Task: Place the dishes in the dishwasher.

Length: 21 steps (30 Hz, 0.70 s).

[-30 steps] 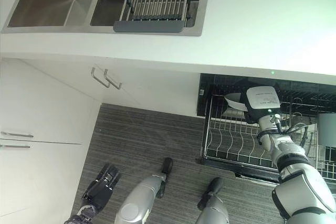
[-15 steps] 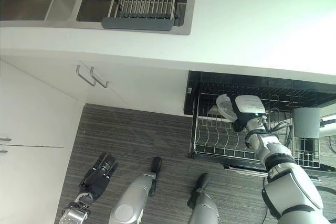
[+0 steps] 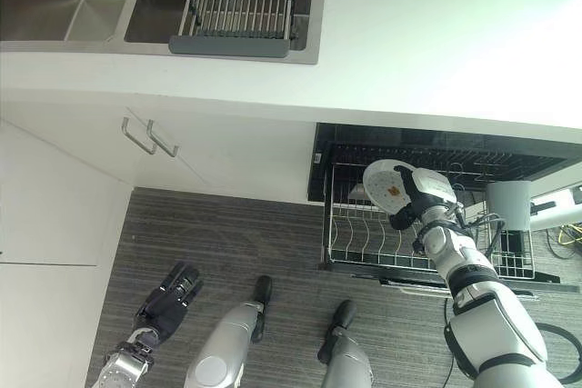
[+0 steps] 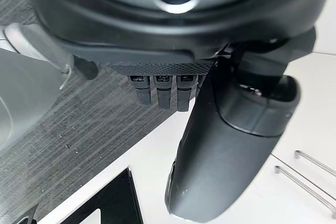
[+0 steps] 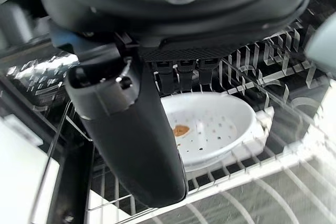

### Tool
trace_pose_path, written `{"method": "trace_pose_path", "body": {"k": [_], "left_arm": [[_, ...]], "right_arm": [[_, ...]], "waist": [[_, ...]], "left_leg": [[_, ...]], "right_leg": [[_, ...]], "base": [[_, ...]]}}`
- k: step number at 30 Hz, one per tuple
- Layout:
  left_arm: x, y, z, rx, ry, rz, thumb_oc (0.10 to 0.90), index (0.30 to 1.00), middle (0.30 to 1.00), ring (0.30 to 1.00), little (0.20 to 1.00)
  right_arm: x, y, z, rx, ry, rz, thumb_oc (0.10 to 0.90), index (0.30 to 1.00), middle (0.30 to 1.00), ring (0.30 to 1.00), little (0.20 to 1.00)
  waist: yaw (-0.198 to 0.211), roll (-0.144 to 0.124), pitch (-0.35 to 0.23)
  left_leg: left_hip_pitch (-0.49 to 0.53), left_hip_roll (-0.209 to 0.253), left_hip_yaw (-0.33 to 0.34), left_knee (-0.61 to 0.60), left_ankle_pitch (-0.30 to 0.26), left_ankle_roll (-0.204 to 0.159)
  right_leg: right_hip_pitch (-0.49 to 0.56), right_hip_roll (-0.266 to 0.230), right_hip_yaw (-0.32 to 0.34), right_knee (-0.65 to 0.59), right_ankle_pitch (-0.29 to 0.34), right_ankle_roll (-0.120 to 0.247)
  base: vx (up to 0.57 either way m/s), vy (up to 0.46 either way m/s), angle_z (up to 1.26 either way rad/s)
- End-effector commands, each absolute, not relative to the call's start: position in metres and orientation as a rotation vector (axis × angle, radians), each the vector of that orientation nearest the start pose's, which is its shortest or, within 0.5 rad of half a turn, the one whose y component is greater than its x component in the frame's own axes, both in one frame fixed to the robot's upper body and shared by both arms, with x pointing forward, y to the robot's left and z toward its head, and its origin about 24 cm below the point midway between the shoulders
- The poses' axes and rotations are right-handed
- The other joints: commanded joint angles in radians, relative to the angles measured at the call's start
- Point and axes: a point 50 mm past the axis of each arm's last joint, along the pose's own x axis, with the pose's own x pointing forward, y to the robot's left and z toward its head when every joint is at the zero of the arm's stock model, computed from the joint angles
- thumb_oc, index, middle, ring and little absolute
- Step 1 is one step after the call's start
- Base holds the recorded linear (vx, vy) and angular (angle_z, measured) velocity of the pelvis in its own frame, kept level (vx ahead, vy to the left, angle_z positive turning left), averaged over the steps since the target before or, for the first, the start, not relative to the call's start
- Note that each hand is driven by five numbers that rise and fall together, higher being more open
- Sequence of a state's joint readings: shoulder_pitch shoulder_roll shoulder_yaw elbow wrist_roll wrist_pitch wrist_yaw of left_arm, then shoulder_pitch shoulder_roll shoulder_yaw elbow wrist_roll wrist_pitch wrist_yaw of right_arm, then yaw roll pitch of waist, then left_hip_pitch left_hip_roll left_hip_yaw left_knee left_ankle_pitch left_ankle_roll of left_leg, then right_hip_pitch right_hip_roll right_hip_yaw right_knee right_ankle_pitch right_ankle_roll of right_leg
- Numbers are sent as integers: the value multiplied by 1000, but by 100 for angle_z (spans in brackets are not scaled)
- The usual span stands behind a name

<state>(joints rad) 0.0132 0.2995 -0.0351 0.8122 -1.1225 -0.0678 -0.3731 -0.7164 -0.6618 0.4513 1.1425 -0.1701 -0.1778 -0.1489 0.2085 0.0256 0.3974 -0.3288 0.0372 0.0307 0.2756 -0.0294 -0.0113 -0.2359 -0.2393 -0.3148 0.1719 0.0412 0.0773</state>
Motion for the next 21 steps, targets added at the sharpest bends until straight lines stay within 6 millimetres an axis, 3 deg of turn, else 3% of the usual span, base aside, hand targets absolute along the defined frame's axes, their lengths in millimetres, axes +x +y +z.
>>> {"method": "trace_pose_path", "body": {"k": [1, 9, 21], "left_arm": [[184, 252, -86, -747, 427, 160, 800, 900, 900, 900, 900], [195, 261, -77, -690, 432, 155, 800, 900, 900, 900, 900], [179, 274, -81, -651, 462, 216, 800, 900, 900, 900, 900]], "right_arm": [[356, -309, 86, -813, 349, -83, 800, 900, 900, 900, 900], [352, -299, 69, -604, 473, 70, 800, 900, 900, 900, 900], [346, -280, 82, -306, 307, 138, 800, 900, 900, 900, 900]], "waist": [[12, -7, -49], [10, -58, -47], [-35, -106, -61]], "left_leg": [[30, 94, 42, 24, -106, -61], [58, 109, 47, 24, -114, -64], [96, 130, 62, 24, -126, -65]], "right_leg": [[-16, -30, 14, 128, -126, 56], [5, -7, 25, 128, -122, 56], [25, 20, 61, 128, -122, 58]], "base": [[-5, -5, -10], [10, -47, -14], [25, -12, -10]]}}
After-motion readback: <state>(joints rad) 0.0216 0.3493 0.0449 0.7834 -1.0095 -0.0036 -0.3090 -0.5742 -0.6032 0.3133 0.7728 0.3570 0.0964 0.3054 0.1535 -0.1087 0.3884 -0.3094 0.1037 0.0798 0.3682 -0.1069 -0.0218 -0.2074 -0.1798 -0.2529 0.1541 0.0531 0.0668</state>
